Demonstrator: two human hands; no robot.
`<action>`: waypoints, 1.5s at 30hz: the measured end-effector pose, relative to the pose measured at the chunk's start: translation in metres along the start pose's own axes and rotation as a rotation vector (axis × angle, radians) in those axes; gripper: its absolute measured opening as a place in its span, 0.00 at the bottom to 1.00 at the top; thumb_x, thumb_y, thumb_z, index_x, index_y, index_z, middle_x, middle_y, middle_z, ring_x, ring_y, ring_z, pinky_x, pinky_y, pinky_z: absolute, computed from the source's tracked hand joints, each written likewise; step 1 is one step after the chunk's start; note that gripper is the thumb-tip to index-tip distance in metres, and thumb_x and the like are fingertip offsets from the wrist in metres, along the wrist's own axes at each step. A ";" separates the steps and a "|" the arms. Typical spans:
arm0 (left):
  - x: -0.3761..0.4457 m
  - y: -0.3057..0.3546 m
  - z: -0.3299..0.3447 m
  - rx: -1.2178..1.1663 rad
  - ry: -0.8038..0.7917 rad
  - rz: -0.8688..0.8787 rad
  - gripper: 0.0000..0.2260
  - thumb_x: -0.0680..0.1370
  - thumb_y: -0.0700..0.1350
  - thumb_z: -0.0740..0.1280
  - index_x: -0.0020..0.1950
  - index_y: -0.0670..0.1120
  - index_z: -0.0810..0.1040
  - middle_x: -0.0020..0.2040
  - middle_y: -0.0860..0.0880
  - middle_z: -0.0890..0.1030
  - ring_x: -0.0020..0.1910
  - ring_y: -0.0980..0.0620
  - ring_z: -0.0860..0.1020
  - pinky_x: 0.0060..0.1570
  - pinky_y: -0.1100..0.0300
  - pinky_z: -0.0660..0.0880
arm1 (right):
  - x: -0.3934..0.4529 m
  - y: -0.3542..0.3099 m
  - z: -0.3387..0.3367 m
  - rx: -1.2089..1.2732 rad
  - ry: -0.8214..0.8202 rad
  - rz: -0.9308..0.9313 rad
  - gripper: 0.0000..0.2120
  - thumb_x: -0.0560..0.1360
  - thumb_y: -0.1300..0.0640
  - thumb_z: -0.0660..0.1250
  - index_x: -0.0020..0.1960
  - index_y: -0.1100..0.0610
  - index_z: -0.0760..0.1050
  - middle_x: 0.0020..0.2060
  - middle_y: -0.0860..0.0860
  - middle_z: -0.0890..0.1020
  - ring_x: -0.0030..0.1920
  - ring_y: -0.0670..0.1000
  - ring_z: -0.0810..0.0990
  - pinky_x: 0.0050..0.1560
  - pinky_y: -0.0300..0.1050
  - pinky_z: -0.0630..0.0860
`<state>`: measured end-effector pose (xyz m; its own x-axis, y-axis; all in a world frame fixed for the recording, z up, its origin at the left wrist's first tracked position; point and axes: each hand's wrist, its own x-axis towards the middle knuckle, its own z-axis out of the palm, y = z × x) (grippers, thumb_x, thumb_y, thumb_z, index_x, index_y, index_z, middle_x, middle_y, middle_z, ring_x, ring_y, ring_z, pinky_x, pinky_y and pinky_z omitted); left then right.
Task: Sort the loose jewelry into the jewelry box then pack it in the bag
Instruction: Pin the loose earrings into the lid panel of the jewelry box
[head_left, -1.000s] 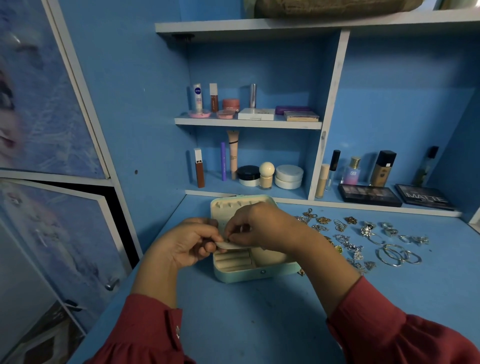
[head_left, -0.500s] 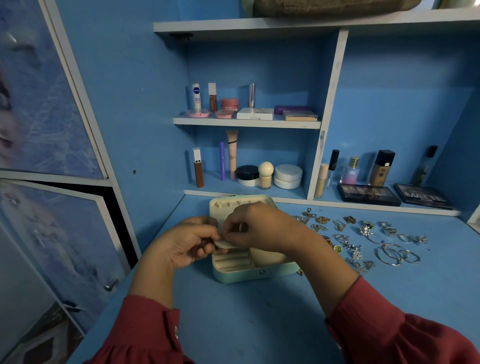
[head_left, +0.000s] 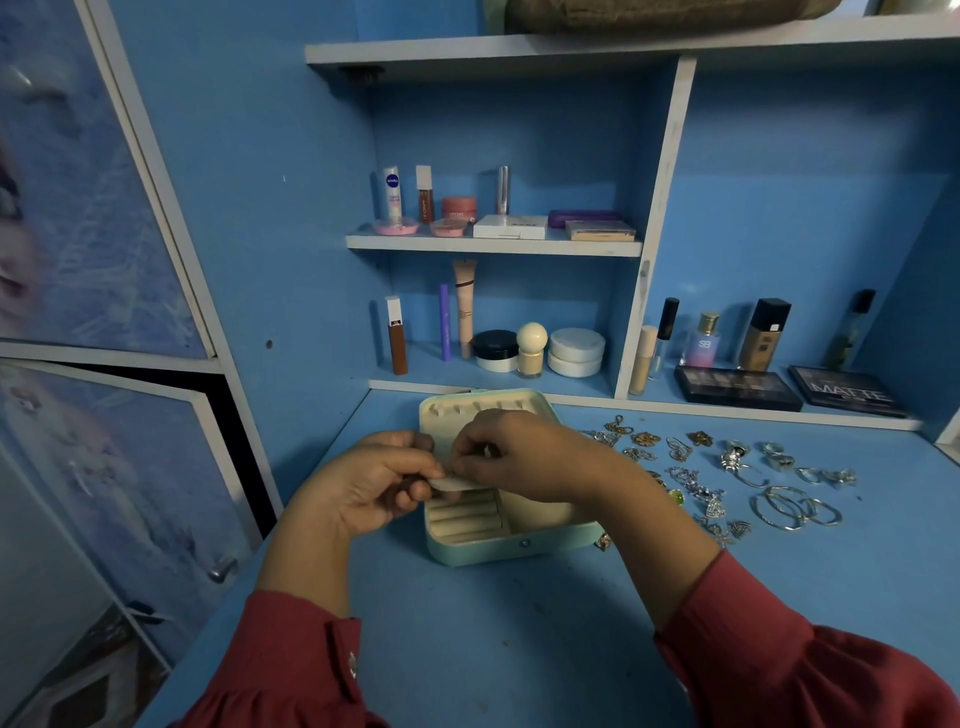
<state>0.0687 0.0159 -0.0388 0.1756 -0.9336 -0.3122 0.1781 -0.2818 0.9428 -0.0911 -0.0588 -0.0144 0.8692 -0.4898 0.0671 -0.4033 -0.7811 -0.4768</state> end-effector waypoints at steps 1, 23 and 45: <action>-0.001 0.000 0.000 0.001 -0.005 0.003 0.12 0.74 0.27 0.62 0.42 0.44 0.69 0.38 0.37 0.74 0.18 0.58 0.69 0.15 0.70 0.62 | 0.000 0.000 0.000 -0.001 0.002 -0.003 0.08 0.78 0.53 0.63 0.53 0.54 0.79 0.44 0.42 0.75 0.45 0.45 0.73 0.49 0.42 0.71; -0.001 0.002 0.001 0.015 -0.010 0.011 0.12 0.74 0.27 0.61 0.42 0.44 0.69 0.33 0.35 0.78 0.18 0.57 0.71 0.15 0.70 0.62 | -0.002 0.000 -0.002 -0.051 0.054 0.036 0.05 0.76 0.55 0.64 0.49 0.55 0.78 0.47 0.49 0.79 0.46 0.47 0.75 0.50 0.45 0.74; 0.000 0.000 0.001 0.020 0.004 -0.002 0.13 0.74 0.27 0.61 0.41 0.45 0.68 0.30 0.39 0.79 0.18 0.58 0.67 0.15 0.70 0.61 | -0.004 -0.009 -0.004 -0.342 0.094 0.025 0.09 0.76 0.54 0.62 0.49 0.55 0.79 0.47 0.50 0.80 0.47 0.52 0.77 0.47 0.50 0.76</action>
<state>0.0683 0.0153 -0.0386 0.1789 -0.9321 -0.3150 0.1596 -0.2884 0.9441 -0.0920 -0.0512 -0.0064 0.8343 -0.5313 0.1468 -0.5101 -0.8452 -0.1596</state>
